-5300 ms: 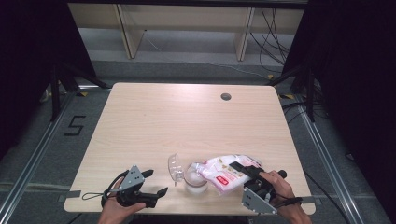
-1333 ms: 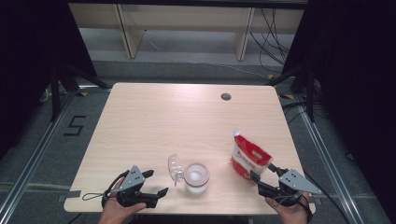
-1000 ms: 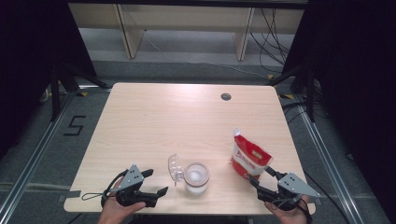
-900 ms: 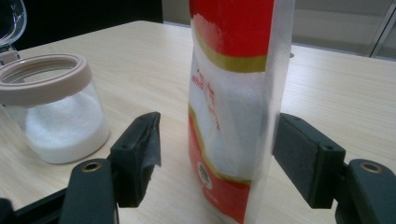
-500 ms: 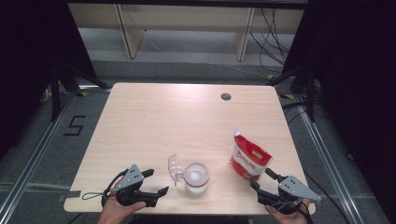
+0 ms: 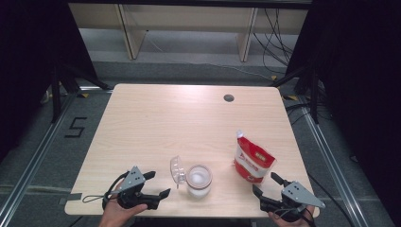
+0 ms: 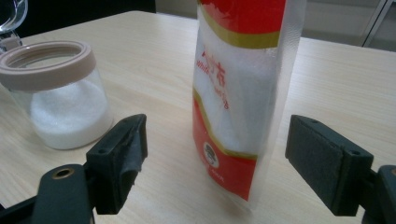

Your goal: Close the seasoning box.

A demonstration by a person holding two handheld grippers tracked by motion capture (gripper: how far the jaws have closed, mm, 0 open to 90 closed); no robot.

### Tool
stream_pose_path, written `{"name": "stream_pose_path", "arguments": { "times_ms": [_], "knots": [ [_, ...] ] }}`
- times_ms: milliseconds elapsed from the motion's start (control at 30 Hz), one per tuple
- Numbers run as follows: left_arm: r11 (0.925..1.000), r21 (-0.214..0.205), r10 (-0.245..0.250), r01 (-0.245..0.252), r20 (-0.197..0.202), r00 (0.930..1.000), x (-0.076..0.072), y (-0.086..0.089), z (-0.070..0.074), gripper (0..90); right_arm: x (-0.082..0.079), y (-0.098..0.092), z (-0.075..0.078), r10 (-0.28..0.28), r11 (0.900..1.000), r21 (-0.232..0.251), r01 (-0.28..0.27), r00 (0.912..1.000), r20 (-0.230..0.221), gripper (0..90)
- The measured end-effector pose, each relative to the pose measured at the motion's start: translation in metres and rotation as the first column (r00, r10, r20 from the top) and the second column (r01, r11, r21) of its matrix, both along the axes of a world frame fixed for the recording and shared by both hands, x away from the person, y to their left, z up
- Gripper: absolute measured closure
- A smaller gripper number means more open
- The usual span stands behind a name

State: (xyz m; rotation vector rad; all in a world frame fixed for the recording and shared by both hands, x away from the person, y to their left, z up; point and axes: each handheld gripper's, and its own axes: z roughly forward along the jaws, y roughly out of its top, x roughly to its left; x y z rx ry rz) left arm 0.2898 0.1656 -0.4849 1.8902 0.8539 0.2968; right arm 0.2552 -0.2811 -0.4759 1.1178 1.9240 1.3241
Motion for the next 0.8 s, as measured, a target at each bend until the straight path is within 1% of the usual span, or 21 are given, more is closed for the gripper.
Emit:
{"name": "stream_pose_path", "arguments": {
  "times_ms": [33,67,133,200,233,267,300,333,400,433,467,500,533,567,600,633,667,700,733,767,800],
  "knots": [
    [1.0,0.005,-0.003,0.003,0.002,1.0,-0.0002,0.0001,0.0004,16.2,0.0005,-0.0013,0.0006,0.009,0.9996,-0.027,-0.009,0.9997,0.023,21.9],
    [1.0,-0.007,0.0,0.0,0.002,1.0,-0.0002,-0.0011,0.0004,16.2,-0.001,0.0001,0.0002,0.001,0.9998,-0.018,-0.001,0.9999,0.011,22.0],
    [1.0,0.0,-0.001,0.001,0.001,1.0,0.0,-0.0008,0.001,16.2,-0.0022,0.0008,0.0,0.004,1.0,-0.008,-0.004,1.0,-0.009,22.3],
    [1.0,0.007,0.004,-0.004,0.004,1.0,-0.0001,-0.0008,0.0019,16.3,-0.0017,-0.0001,-0.0004,0.005,0.9997,-0.023,-0.005,1.0,-0.001,22.4],
    [1.0,0.0,0.004,-0.004,0.002,1.0,0.0003,-0.001,0.0018,16.2,-0.001,-0.001,-0.0005,0.002,0.9994,-0.035,-0.001,0.9999,0.013,22.5],
    [1.0,0.001,0.004,-0.004,0.0,1.0,0.0003,-0.0009,0.0021,16.2,-0.001,-0.0014,-0.0001,0.003,0.9991,-0.042,-0.003,1.0,0.009,22.6],
    [1.0,0.002,0.003,-0.003,0.0,1.0,0.0004,-0.0008,0.0023,16.3,-0.0014,-0.0005,0.0002,0.01,0.9994,-0.032,-0.01,0.9998,-0.016,22.7],
    [1.0,0.002,0.004,-0.004,-0.002,1.0,0.0003,-0.0008,0.0024,16.3,-0.0015,-0.0004,0.0004,0.009,0.9994,-0.033,-0.01,0.9997,-0.021,22.8],
    [1.0,0.008,0.002,-0.002,-0.005,1.0,0.0008,-0.0008,0.0034,16.9,-0.0011,-0.0002,-0.0003,0.005,0.9995,-0.032,-0.005,0.9999,-0.01,23.0],
    [1.0,-0.001,0.009,-0.009,-0.014,0.9999,0.0004,-0.0015,0.0036,18.1,-0.0013,0.0,-0.0007,0.011,0.9997,-0.021,-0.011,0.9997,-0.021,23.0],
    [1.0,-0.005,0.005,-0.005,-0.016,0.9999,0.0008,-0.0017,0.0037,18.9,-0.0005,-0.0006,-0.0009,0.021,0.9994,-0.026,-0.021,0.9995,-0.022,23.1],
    [1.0,-0.004,0.0,0.0,-0.018,0.9998,0.0011,-0.0015,0.004,19.7,-0.001,-0.0007,-0.0012,0.008,0.9997,-0.023,-0.008,0.9997,-0.024,23.2],
    [0.9999,-0.014,0.0,0.0,-0.021,0.9998,0.0009,-0.0018,0.0043,20.6,-0.0012,-0.0006,-0.0013,0.005,0.9997,-0.022,-0.005,0.9996,-0.029,23.4],
    [0.9997,-0.023,-0.009,0.008,-0.02,0.9998,0.0015,-0.0015,0.0039,24.1,-0.0006,-0.0007,-0.0013,0.008,0.9994,-0.033,-0.009,0.9995,-0.03,23.8],
    [0.9998,-0.003,-0.02,0.02,-0.014,0.9997,0.0019,0.0003,0.0048,26.3,-0.0002,-0.0006,-0.0014,0.015,0.9994,-0.029,-0.016,0.9992,-0.037,23.8],
    [0.9995,0.006,-0.03,0.03,-0.004,0.9995,0.0028,0.0011,0.0052,29.2,-0.0005,0.0008,-0.0016,0.01,0.9997,-0.02,-0.011,0.9992,-0.038,23.9],
    [0.9993,0.018,-0.033,0.033,-0.005,0.9994,0.0022,0.0019,0.0063,33.5,-0.0004,0.0007,-0.0016,0.011,0.9995,-0.029,-0.012,0.9992,-0.04,24.1],
    [0.9998,-0.002,-0.02,0.02,0.001,0.9998,0.001,0.0009,0.006,43.8,0.0007,0.0005,-0.0018,0.013,0.9988,-0.046,-0.014,0.9996,-0.024,24.7],
    [0.9999,0.008,-0.013,0.012,0.007,0.9999,-0.0004,0.0011,0.0082,48.0,0.0004,0.0013,-0.0019,0.016,0.9991,-0.038,-0.017,0.999,-0.042,24.9],
    [0.9997,0.004,-0.026,0.026,0.011,0.9996,-0.0004,0.0017,0.0088,53.5,0.0004,0.0017,-0.0022,0.016,0.9991,-0.039,-0.018,0.9989,-0.043,24.9],
    [0.9997,-0.001,-0.023,0.023,0.02,0.9995,-0.0019,0.0012,0.0104,57.7,-0.0001,0.0017,-0.0027,0.008,0.9989,-0.046,-0.011,0.9987,-0.05,24.9]
  ]
}}
